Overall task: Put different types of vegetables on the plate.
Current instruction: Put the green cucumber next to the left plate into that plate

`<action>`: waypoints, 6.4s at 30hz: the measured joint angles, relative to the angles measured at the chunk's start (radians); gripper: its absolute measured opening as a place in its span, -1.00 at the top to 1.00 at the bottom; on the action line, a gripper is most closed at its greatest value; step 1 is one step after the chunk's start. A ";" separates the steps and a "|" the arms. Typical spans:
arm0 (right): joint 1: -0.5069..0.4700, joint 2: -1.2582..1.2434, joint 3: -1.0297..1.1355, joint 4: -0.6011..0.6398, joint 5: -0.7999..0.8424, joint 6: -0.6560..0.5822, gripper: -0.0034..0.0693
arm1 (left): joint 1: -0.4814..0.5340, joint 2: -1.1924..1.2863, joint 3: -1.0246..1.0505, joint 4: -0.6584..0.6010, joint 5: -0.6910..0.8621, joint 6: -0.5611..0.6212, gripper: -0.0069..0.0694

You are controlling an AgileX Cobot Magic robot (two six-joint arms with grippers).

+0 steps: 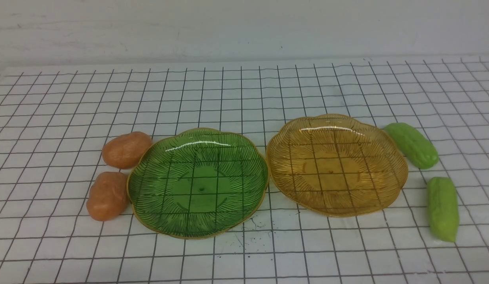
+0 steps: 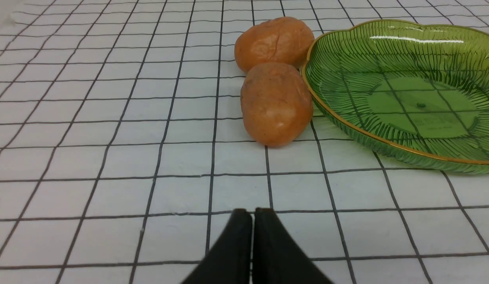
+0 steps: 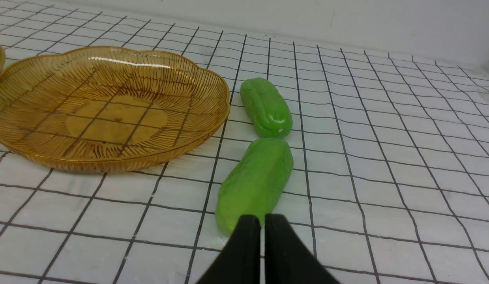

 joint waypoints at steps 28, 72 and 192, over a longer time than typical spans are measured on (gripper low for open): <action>0.000 0.000 0.000 0.000 0.000 0.000 0.86 | 0.000 0.000 0.000 0.000 0.000 0.000 0.84; 0.000 0.894 -0.663 0.160 0.465 0.246 0.84 | 0.000 0.764 -0.510 -0.540 0.554 0.181 0.84; 0.012 1.901 -1.588 -0.140 0.741 0.220 -0.13 | 0.000 0.922 -0.769 -0.358 0.582 0.150 0.33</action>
